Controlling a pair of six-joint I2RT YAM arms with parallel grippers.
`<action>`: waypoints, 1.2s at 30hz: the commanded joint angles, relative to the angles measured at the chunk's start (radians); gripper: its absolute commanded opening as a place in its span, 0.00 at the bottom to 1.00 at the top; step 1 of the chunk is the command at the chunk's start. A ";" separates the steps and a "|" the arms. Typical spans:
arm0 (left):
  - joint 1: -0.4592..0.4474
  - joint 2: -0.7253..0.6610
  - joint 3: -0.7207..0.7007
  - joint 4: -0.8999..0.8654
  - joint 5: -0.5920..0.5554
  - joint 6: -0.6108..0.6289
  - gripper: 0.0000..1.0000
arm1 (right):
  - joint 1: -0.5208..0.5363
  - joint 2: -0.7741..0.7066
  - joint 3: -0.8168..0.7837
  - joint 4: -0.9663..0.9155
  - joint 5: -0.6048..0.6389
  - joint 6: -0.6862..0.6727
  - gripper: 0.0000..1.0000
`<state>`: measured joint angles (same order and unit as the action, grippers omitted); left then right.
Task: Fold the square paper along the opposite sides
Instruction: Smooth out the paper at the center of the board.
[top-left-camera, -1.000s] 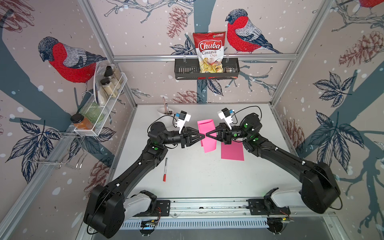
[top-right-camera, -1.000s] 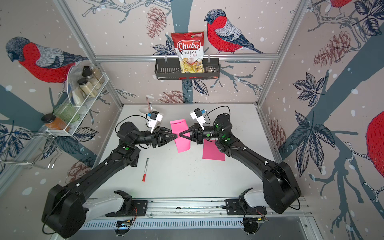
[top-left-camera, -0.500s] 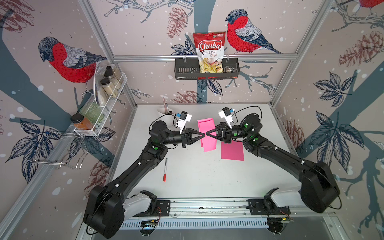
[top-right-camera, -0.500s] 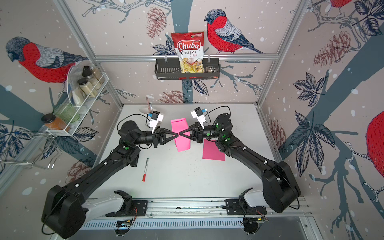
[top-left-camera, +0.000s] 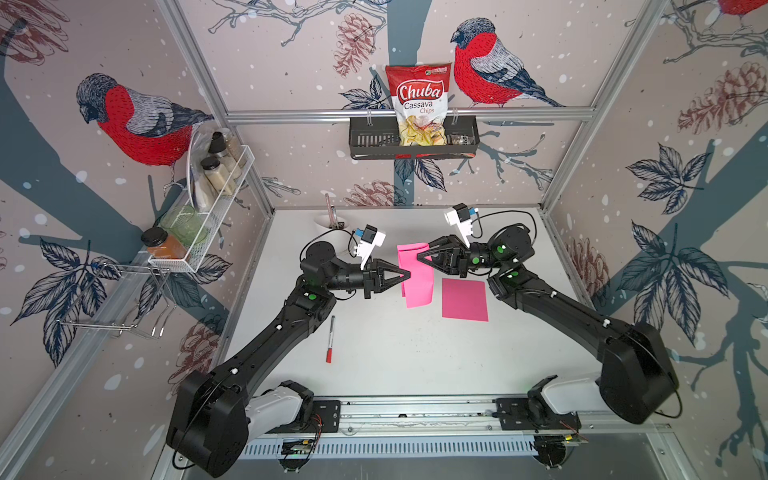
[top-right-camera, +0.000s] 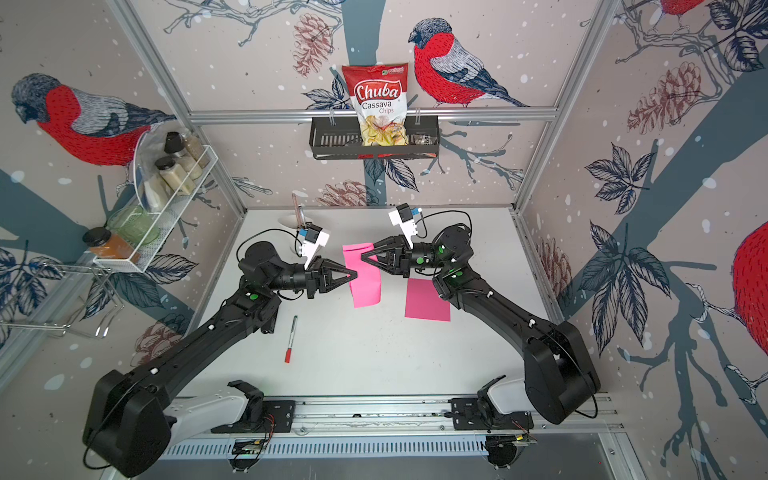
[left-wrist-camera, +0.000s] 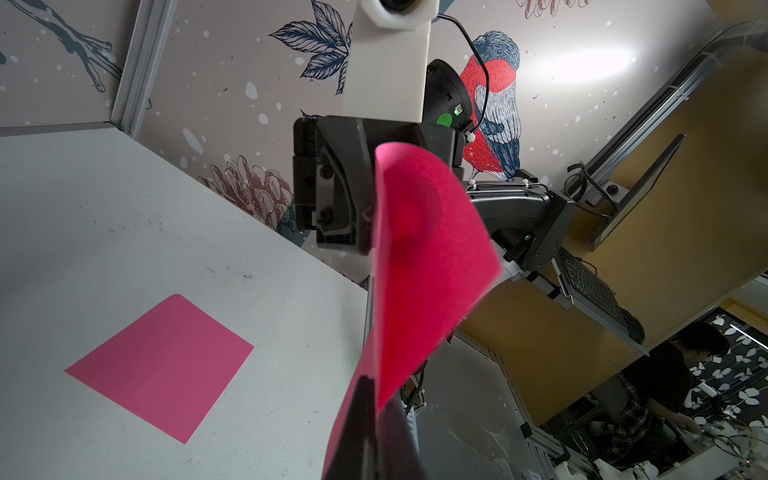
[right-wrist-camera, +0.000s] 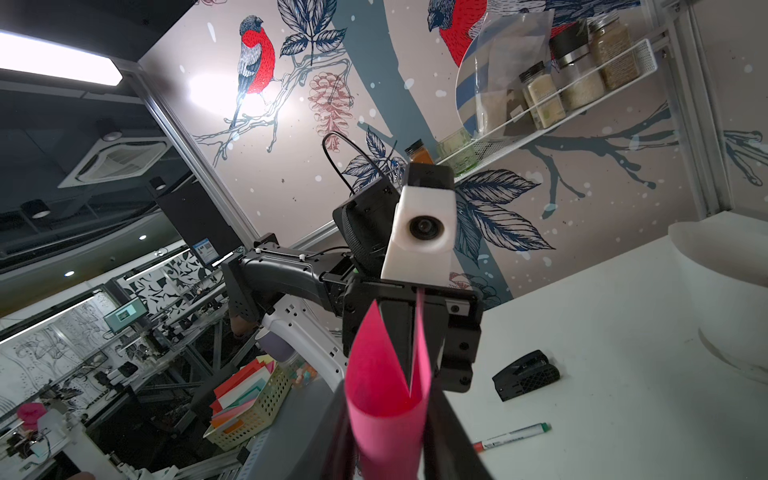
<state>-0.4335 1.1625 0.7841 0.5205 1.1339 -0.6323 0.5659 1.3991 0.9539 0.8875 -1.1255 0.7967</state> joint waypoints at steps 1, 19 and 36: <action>-0.002 -0.007 -0.006 0.037 0.017 0.003 0.00 | -0.006 0.005 0.007 0.089 0.006 0.064 0.15; -0.002 0.000 0.061 0.257 0.060 -0.173 0.00 | -0.011 -0.104 -0.109 -0.122 0.071 -0.248 1.00; 0.010 0.081 0.080 0.245 0.057 -0.154 0.00 | 0.010 -0.138 -0.170 -0.047 -0.005 -0.175 0.11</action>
<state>-0.4286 1.2407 0.8589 0.7506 1.1816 -0.8104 0.5751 1.2724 0.7849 0.8345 -1.1160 0.6319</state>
